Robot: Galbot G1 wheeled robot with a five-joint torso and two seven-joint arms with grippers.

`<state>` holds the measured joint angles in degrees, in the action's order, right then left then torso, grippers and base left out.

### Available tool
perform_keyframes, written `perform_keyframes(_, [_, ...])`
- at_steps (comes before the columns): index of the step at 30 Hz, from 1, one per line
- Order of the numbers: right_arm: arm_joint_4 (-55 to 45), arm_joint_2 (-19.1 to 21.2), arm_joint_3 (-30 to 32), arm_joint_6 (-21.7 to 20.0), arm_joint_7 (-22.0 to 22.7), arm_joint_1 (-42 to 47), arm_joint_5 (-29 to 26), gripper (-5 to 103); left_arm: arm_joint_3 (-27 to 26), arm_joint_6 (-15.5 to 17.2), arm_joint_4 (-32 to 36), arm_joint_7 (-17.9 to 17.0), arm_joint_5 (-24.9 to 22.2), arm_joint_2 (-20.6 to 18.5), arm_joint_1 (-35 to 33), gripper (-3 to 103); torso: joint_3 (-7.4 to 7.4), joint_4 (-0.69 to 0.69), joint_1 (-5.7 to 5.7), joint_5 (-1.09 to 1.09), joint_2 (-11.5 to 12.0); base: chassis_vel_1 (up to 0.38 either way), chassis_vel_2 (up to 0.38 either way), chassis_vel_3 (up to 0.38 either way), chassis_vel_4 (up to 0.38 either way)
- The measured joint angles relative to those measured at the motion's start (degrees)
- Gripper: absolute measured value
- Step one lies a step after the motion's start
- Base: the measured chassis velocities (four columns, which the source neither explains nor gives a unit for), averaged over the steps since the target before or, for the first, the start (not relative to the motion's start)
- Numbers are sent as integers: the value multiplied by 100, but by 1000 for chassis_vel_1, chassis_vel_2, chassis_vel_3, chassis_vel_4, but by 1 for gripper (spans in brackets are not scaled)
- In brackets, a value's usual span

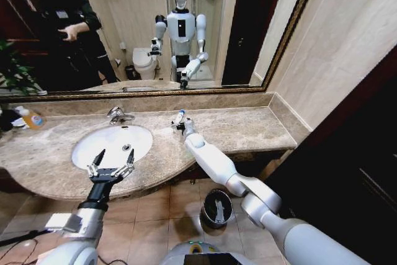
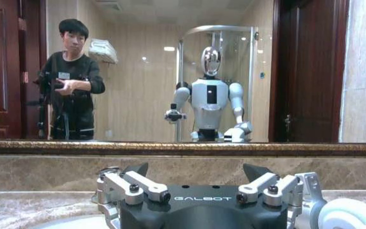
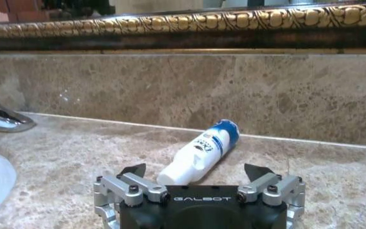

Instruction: Pick up the trash from the sink and place it in the trash bin.

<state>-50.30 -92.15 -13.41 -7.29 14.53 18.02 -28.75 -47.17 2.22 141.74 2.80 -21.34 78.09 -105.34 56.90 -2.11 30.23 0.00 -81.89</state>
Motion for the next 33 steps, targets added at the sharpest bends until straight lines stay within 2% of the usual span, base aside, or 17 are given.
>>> perform_keyframes(6, [78,1,10,0,-2,-4,19,100,0,0,0,0,0,0,0,100,0,0,0,0,0,0,0,0,0])
perform_keyframes(8, [103,1,12,1,-9,-8,21,103,0,0,0,0,0,0,0,100,0,0,0,0,0,0,0,0,0])
perform_keyframes(12, [126,1,22,22,-19,-7,26,83,0,0,0,0,0,0,0,100,0,0,0,0,0,0,0,0,0])
perform_keyframes(13, [126,1,22,22,-19,-7,26,83,0,0,0,0,0,0,0,100,0,0,0,0,0,0,0,0,0])
perform_keyframes(15, [126,1,24,32,-19,-5,27,73,0,0,0,0,0,0,0,100,0,0,0,0,0,0,0,0,0])
perform_keyframes(17, [125,1,27,37,-19,-5,27,73,0,0,0,0,0,0,0,100,0,0,0,0,0,0,0,0,0])
perform_keyframes(19, [121,1,35,41,-17,-3,26,62,0,0,0,0,0,0,0,100,0,0,0,0,0,0,0,0,0])
perform_keyframes(20, [121,1,35,41,-17,-3,26,62,0,0,0,0,0,0,0,100,0,0,0,0,0,0,0,0,0])
perform_keyframes(24, [104,1,40,49,-12,23,25,40,0,0,0,0,0,0,0,100,0,0,0,0,0,0,0,0,0])
perform_keyframes(25, [104,1,40,49,-12,23,25,40,0,0,0,0,0,0,0,100,0,0,0,0,0,0,0,0,0])
perform_keyframes(27, [77,1,39,55,-6,40,24,30,0,0,0,0,0,1,0,100,0,0,0,0,0,0,0,0,0])
perform_keyframes(29, [42,1,36,57,-2,54,23,25,0,0,0,0,0,0,0,100,0,0,0,0,0,0,0,0,0])
perform_keyframes(33, [-30,1,34,58,14,82,19,24,0,0,0,0,0,0,0,100,0,0,0,0,0,0,0,0,0])
